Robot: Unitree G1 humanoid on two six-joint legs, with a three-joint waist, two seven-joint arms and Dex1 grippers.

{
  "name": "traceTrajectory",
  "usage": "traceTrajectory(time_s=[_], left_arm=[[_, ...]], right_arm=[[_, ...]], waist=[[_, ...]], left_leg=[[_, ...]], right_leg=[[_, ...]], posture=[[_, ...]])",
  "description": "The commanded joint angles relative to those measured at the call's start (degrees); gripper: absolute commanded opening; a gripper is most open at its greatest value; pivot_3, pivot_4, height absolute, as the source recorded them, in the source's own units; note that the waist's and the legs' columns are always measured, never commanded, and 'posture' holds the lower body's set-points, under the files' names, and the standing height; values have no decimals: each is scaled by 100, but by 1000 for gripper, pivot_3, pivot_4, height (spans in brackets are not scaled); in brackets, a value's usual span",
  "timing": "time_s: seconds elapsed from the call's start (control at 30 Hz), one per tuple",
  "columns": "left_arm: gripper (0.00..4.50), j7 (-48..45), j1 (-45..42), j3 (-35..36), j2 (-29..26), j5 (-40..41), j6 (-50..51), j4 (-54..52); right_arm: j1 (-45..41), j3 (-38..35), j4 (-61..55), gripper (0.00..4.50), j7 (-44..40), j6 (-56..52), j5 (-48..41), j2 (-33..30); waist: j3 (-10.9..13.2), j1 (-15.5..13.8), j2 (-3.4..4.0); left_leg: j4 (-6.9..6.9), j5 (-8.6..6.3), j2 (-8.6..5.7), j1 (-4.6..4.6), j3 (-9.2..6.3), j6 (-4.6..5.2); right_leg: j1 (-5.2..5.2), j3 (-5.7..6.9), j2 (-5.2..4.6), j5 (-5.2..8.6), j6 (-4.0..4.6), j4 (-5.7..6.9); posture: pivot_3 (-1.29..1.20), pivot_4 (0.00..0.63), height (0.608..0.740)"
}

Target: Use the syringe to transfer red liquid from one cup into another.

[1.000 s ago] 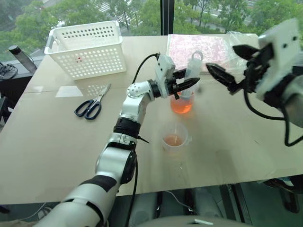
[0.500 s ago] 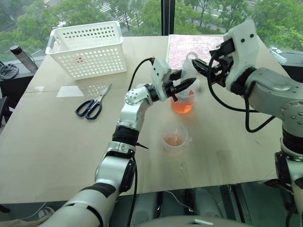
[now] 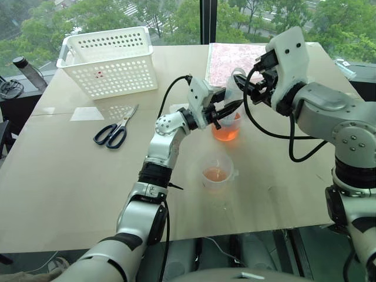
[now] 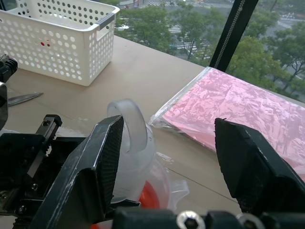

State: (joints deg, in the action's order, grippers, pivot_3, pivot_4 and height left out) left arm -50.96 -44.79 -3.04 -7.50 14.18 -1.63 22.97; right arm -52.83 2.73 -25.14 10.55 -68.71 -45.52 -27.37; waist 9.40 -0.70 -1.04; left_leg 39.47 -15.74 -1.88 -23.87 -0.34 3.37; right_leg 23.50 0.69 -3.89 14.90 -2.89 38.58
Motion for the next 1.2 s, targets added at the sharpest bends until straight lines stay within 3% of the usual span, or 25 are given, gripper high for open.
traceTrajectory(time_s=[0.03, 0.2, 0.67, 1.2], left_arm=[[1412, 25, 100, -142, 55, 11, 105, -242], [1412, 129, 170, -119, 77, 79, 340, -435], [1412, 54, 253, -87, 54, 400, 977, -611], [1412, 21, 372, -204, -58, 328, 999, -637]], right_arm=[[-141, 44, -157, 2167, -75, -137, 352, 84], [-148, 3, -298, 79, -195, -333, 503, 213], [-603, 101, 124, 29, -749, -24, 1195, 400], [-926, -121, 216, 29, -1071, 73, 1616, 372]], waist=[[-4, 4, 7], [-7, -4, 9], [-9, 21, 12], [-9, 131, 12]], left_leg=[[0, 0, 0, 1, 0, 0], [0, 0, 0, 1, -2, 0], [-1, 0, -1, 4, -1, 0], [-4, 0, -1, 4, -2, -1]], right_leg=[[0, 0, 14, 0, 0, 0], [0, -2, 15, 0, 0, 1], [1, -1, 18, 0, 0, 4], [5, -5, 11, 0, 0, 5]], posture=[[0, 150, 740], [0, 150, 740], [0, 150, 740], [0, 150, 740]])
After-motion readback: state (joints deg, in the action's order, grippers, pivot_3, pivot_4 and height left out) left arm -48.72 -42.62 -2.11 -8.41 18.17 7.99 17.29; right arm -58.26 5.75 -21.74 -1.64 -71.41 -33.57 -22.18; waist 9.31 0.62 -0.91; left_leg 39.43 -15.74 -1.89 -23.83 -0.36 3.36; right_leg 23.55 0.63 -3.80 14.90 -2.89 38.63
